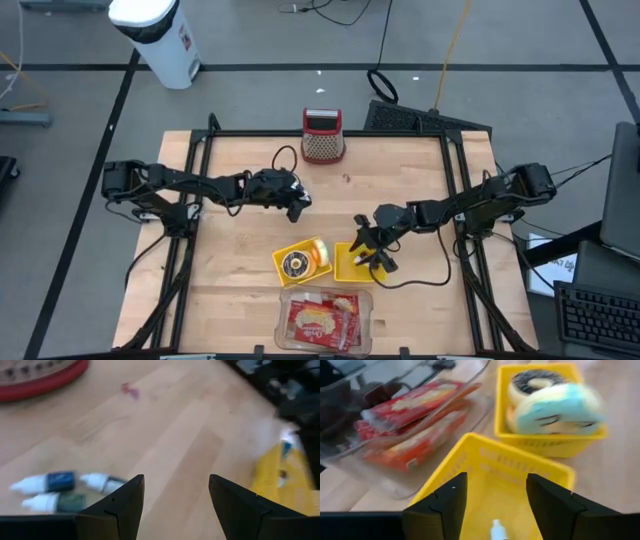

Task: Pick & Place Food Item
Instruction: Put the dark green food coloring bottle into the right yellow bin

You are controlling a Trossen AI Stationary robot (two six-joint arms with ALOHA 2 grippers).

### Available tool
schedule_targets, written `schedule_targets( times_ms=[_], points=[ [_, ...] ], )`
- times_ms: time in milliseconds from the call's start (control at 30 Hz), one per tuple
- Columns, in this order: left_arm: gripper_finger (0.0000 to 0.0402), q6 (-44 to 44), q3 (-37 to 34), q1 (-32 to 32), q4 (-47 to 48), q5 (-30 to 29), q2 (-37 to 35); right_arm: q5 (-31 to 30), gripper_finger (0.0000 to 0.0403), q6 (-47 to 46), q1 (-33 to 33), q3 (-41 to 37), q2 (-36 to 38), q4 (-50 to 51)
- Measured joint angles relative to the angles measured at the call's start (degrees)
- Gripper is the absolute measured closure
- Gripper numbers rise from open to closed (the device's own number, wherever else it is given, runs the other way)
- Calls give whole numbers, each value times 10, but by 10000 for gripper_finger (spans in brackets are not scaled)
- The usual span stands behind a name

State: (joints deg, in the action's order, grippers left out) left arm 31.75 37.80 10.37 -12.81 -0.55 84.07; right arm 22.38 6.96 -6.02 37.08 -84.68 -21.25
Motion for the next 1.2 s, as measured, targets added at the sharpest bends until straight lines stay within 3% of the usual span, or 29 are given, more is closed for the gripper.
schedule_targets(
  times_ms=[233, 500, 800, 1200],
  points=[
    [176, 57, 0, 0, 114, -121, 0, -45, 207, 29, 18, 0, 37, -6],
    [176, 133, 0, 0, 128, -161, 9, -61, 217, 62, 30, 0, 48, -28],
    [176, 161, 0, 20, 41, -156, 115, -62, 220, 62, 30, 0, 48, -42],
    [177, 147, 3, 33, 79, -157, 146, -61, 227, 58, 30, 0, 48, -40]
  ],
)
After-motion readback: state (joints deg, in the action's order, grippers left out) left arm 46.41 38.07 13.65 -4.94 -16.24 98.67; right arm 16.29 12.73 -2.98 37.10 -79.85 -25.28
